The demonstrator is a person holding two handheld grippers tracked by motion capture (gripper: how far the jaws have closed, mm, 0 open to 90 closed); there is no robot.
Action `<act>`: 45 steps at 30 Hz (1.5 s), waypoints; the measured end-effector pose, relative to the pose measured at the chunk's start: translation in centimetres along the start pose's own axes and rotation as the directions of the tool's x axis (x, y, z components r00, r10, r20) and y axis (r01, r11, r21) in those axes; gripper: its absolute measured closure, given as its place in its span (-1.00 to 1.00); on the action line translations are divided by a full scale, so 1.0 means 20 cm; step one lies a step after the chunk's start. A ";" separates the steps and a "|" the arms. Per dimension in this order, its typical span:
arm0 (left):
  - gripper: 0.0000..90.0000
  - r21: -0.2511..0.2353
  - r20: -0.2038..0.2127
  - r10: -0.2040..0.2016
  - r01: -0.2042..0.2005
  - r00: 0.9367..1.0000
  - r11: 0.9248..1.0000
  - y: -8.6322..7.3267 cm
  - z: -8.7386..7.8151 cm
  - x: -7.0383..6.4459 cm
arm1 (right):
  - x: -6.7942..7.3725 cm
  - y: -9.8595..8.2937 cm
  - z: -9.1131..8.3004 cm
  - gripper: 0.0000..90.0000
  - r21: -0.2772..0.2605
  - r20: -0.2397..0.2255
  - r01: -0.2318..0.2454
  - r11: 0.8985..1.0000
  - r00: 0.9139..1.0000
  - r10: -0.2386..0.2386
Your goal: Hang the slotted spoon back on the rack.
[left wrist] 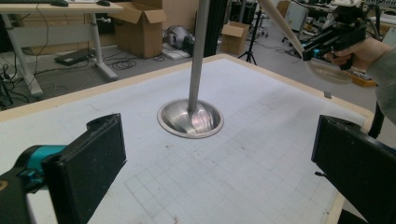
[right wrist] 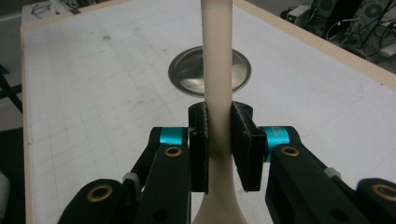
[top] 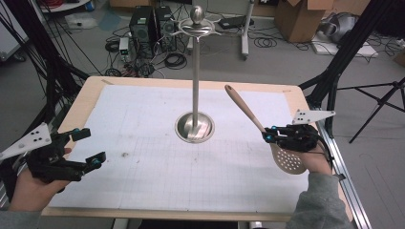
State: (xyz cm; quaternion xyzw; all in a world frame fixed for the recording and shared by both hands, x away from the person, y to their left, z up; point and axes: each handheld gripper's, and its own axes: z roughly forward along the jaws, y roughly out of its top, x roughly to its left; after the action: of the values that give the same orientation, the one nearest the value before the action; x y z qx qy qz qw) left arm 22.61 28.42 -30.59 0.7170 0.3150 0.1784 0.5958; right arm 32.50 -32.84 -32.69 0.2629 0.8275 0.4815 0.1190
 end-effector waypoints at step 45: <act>-0.93 0.006 0.011 -0.001 0.001 1.000 1.000 -0.03 -0.01 -0.02 | 0.03 0.16 -0.09 0.73 -0.219 0.066 0.014 0.976 0.998 0.001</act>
State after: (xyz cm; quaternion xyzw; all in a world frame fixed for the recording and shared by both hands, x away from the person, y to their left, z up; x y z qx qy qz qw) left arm 22.14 28.38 -31.12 0.7195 0.3126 0.1734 0.5955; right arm 32.17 -32.58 -28.96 0.2611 0.7658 0.5607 0.1760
